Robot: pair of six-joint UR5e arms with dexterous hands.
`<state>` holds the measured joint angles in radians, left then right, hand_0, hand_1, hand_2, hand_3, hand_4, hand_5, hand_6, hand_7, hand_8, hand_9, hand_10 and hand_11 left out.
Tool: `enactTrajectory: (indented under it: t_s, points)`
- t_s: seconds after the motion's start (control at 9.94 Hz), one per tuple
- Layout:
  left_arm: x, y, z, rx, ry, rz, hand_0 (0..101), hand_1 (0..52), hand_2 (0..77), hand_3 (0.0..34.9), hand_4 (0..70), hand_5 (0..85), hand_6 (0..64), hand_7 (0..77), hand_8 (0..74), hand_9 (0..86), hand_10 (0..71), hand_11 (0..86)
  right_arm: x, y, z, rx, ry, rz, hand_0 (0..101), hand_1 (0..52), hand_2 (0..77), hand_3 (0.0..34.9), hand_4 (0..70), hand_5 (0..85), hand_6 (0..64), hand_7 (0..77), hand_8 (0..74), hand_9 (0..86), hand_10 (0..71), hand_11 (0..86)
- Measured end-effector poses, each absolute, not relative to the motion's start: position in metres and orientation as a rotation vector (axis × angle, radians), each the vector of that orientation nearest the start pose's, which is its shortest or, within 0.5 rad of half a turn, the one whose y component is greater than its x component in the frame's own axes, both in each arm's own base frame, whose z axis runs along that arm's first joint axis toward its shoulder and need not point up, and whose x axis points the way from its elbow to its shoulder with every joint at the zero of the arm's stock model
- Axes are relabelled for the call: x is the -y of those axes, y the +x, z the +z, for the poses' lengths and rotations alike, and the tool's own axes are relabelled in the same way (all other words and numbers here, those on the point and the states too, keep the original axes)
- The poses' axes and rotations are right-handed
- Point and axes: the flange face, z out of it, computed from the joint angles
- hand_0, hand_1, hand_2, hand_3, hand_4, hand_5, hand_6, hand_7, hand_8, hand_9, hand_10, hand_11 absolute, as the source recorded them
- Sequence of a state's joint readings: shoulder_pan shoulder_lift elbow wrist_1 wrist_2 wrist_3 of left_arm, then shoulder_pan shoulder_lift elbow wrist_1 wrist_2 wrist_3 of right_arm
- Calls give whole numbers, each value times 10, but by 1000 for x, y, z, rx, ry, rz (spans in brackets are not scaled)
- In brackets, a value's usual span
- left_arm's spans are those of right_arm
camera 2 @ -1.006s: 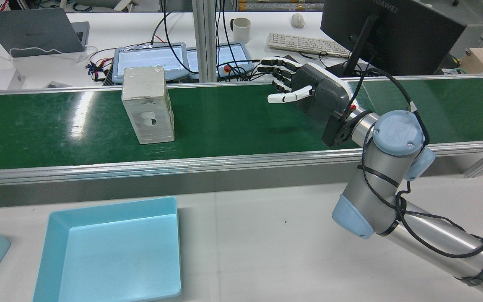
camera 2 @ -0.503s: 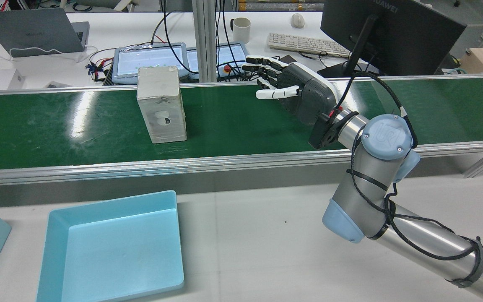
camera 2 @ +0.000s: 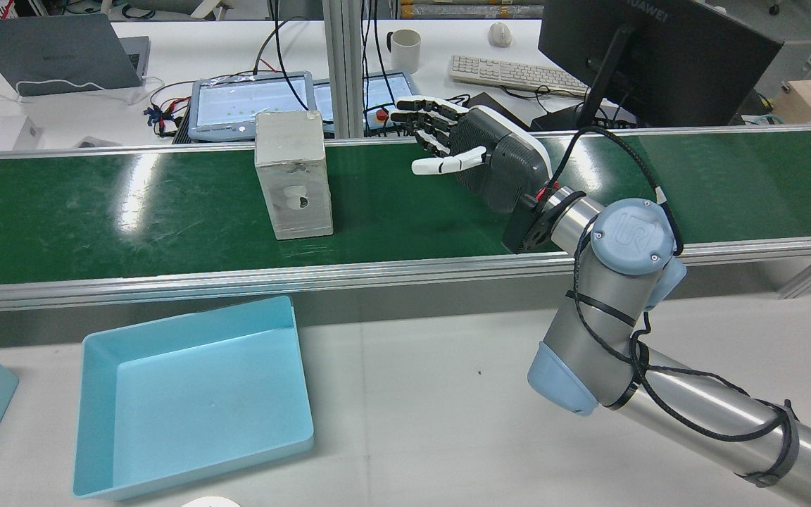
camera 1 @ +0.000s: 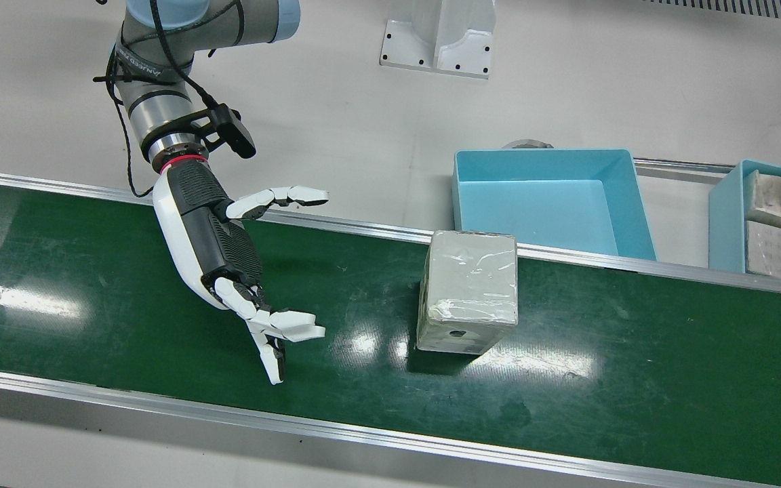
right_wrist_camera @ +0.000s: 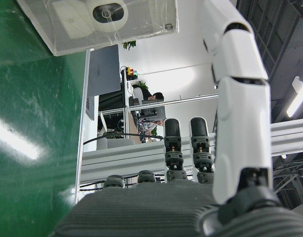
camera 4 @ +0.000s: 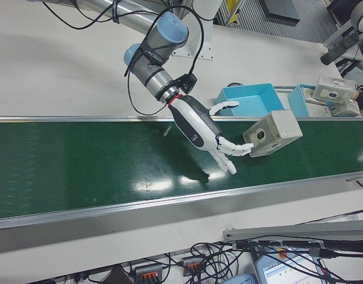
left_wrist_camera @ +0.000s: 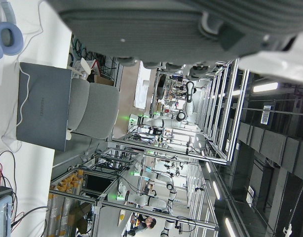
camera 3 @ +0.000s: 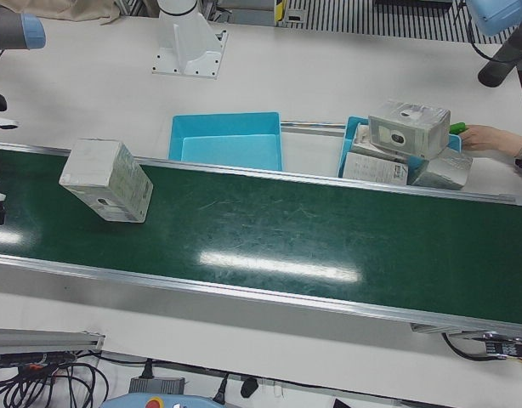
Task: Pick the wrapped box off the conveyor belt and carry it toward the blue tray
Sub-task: 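Move the right hand along the belt toward the oncoming white box, then close the right hand fingers around the white wrapped box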
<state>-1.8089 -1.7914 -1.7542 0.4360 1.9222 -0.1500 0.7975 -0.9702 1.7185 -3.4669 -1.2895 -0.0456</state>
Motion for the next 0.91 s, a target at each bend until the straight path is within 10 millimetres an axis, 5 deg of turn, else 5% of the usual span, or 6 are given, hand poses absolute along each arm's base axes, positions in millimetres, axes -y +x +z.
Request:
enactTrajectory:
  t_s: [0.91]
  points:
    - [505,-225,526,-2191,-303,-2279,0,0,11,0,0,11,0,5,5,0,0,5,587,-383,280,-2750,767,-1836,496,169,175,106,136,224,76,229,0,38,0,16]
